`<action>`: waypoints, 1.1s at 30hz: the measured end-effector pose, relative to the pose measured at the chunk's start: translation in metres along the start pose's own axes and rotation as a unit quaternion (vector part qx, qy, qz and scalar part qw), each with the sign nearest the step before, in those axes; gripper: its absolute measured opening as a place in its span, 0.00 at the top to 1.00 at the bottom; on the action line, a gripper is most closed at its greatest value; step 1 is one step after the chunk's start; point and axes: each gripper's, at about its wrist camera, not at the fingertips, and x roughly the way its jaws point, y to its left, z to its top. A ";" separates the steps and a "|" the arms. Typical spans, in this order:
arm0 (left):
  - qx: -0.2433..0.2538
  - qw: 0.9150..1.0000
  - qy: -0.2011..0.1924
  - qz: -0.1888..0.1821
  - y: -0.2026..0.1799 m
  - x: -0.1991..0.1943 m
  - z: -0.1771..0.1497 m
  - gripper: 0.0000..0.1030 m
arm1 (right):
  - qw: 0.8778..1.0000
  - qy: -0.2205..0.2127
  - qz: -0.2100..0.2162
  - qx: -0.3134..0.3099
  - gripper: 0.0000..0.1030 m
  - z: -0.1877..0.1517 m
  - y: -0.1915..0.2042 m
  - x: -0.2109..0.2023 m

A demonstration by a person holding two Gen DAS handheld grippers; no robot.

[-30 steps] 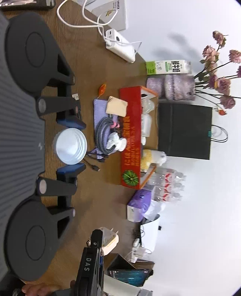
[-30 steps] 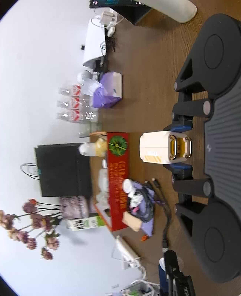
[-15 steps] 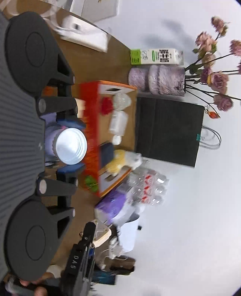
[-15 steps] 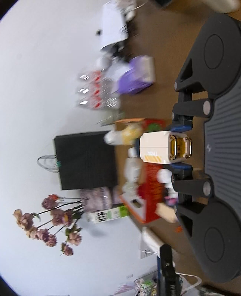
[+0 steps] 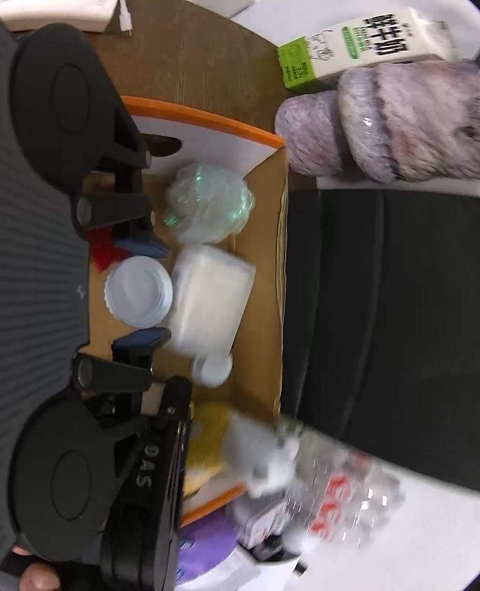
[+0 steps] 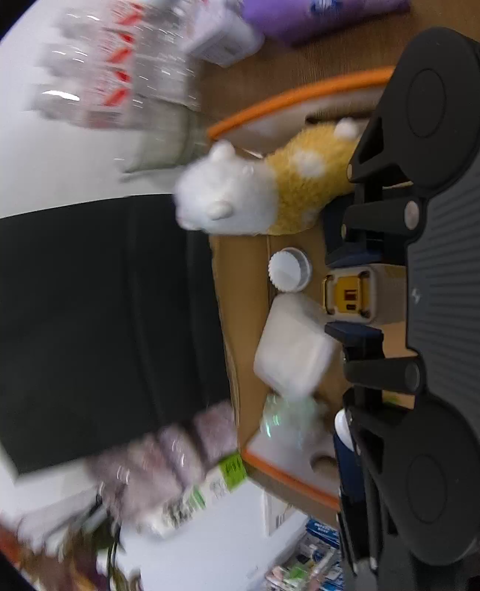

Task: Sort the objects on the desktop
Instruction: 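Carry the lid and cube into the cardboard box and release both, then grasp the beige napkin with the left tool while the right tool grasps the white tissue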

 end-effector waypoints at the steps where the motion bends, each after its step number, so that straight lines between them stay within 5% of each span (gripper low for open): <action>1: -0.008 1.000 0.002 -0.005 0.004 0.003 0.003 0.44 | 1.000 0.008 0.005 0.013 0.69 0.003 -0.004 0.009; 4: -0.040 0.999 -0.021 -0.024 0.018 -0.005 0.004 0.22 | 0.998 -0.001 0.022 0.055 0.65 0.011 -0.014 0.017; 6: -0.038 0.998 -0.039 -0.023 0.022 -0.019 0.003 0.21 | 0.997 0.000 0.036 0.074 0.51 0.015 -0.020 0.013; 9: -0.021 0.998 -0.058 0.003 0.024 -0.050 -0.004 0.17 | 0.995 -0.024 0.068 0.075 0.46 0.014 -0.022 -0.010; 15: -0.005 0.991 -0.129 0.048 0.013 -0.137 -0.067 0.00 | 0.997 -0.073 0.006 0.006 0.28 -0.021 -0.006 -0.080; 23: 0.003 0.988 -0.150 0.030 -0.008 -0.193 -0.218 0.00 | 0.986 -0.093 -0.069 -0.116 0.20 -0.142 0.010 -0.153; 33: 0.073 0.984 -0.162 -0.005 -0.029 -0.214 -0.340 0.00 | 0.984 -0.109 -0.055 -0.132 0.14 -0.299 -0.002 -0.207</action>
